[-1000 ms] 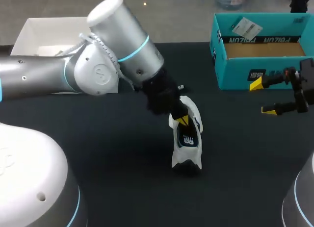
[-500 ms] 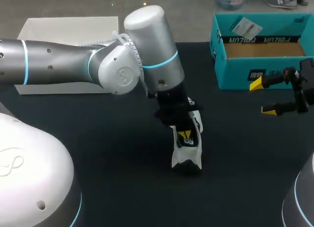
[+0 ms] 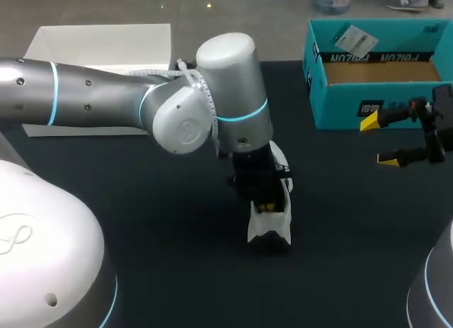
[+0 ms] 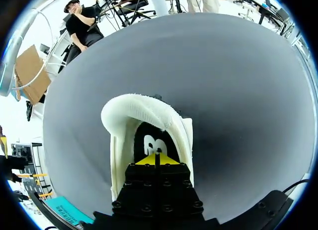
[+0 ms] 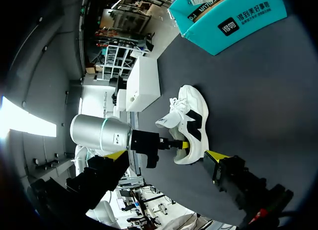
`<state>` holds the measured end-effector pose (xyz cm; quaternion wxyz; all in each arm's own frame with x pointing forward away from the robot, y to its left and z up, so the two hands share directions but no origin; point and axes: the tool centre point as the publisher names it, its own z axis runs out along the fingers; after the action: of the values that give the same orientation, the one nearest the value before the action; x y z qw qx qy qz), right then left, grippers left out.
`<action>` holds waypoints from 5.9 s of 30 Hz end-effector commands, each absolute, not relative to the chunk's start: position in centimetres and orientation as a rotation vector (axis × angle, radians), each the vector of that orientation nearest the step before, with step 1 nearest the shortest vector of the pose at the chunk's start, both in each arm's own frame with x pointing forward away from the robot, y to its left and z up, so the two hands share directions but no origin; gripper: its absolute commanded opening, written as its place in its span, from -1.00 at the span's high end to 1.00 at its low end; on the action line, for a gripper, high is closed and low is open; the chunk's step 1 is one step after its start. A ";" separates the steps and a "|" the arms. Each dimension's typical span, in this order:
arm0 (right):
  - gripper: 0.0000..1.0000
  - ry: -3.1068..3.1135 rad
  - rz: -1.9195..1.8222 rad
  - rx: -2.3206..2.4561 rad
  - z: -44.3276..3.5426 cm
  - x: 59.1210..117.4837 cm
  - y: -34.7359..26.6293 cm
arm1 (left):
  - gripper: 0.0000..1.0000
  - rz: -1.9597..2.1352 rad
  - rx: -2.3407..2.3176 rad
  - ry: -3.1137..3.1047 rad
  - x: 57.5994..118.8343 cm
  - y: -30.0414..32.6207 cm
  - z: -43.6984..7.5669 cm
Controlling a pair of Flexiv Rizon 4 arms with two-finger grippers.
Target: Take the shoe out of the shoebox, open the shoe tongue, remove and reinsert the insole, then place the shoe into the shoebox
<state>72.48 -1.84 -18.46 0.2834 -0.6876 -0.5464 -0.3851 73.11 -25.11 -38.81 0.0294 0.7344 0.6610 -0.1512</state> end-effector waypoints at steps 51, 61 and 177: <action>-1.00 -1.462 -1.030 -1.845 -18.5 72.4 -1.8 | 1.00 0.292 2.189 1.746 77.6 -26.6 -31.7; -1.00 -1.462 -1.030 -1.845 -18.5 72.4 -1.8 | 1.00 0.340 2.202 1.781 77.0 -25.5 -31.5; -1.00 -1.462 -1.030 -1.845 -18.5 72.4 -1.8 | -1.00 0.363 2.090 1.993 81.7 -25.5 -30.2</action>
<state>72.48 -1.85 -18.45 0.2834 -0.6876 -0.5464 -0.3852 81.58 -26.02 -31.07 0.1141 0.7130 0.6805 0.1244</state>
